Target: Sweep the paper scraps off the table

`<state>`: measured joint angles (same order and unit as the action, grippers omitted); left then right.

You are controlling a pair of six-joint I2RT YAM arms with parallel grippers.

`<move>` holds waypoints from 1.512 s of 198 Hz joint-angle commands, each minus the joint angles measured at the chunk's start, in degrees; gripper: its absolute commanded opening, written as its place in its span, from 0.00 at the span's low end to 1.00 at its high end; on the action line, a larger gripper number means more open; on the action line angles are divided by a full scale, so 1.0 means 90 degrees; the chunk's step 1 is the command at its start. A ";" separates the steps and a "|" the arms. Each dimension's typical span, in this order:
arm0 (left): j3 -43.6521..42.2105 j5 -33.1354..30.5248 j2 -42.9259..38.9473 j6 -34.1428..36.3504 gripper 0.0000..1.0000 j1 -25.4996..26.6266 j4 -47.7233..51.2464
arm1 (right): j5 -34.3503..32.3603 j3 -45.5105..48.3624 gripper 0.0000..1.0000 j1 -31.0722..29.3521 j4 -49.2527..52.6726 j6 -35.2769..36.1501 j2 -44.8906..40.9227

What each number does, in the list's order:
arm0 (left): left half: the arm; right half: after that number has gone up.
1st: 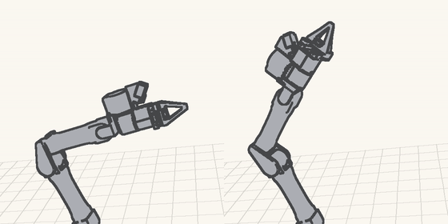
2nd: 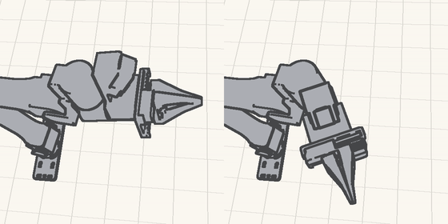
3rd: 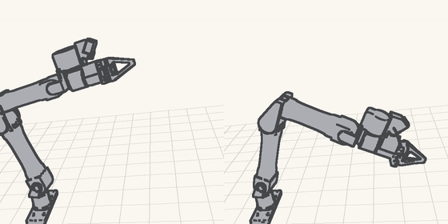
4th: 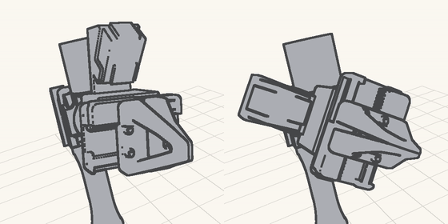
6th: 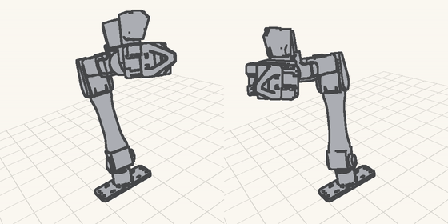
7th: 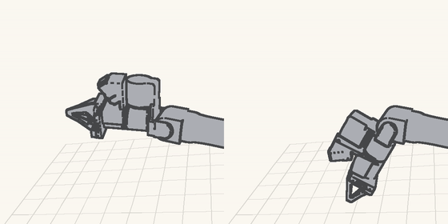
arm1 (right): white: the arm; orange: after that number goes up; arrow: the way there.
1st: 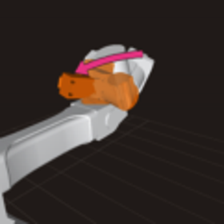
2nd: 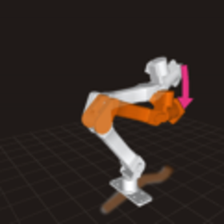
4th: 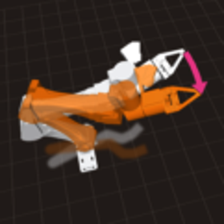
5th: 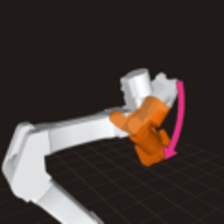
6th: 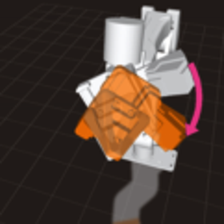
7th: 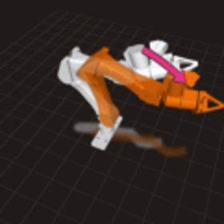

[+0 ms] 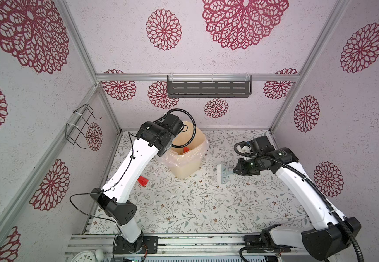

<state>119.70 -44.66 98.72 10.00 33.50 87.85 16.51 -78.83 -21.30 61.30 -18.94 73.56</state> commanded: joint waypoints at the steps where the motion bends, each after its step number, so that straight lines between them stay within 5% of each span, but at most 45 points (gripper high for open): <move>1: -0.0085 -0.1043 0.0118 0.1179 0.00 0.0274 -0.0667 | 0.0151 -0.0180 0.00 0.0055 0.0154 0.0188 0.0047; 63: -0.1405 -0.2294 0.0034 0.4080 0.00 0.0642 -0.3035 | 0.0357 0.0099 0.00 0.0053 -0.0156 0.0243 0.0032; 130: -0.1892 -0.2578 -0.0311 0.4821 0.00 0.0713 -0.3730 | 0.0380 0.0390 0.00 0.0042 -0.0228 0.0237 -0.0250; 181: -0.1800 -0.2508 -0.0420 0.4180 0.00 0.0721 -0.3252 | 0.0249 0.0511 0.00 -0.0267 -0.0402 0.0182 -0.0322; 217: -0.0959 -0.1922 -0.0450 0.2389 0.00 0.0731 -0.2030 | 0.0076 0.0593 0.00 -0.0787 -0.0649 0.0184 -0.0361; 299: -0.1564 0.0459 -0.1963 -0.0883 0.00 0.0286 -0.1363 | -0.1049 0.0633 0.00 -0.3549 -0.1275 0.1322 -0.0137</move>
<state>108.36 -48.66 85.36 14.11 38.41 73.73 12.01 -72.40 -46.11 53.58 -12.62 72.27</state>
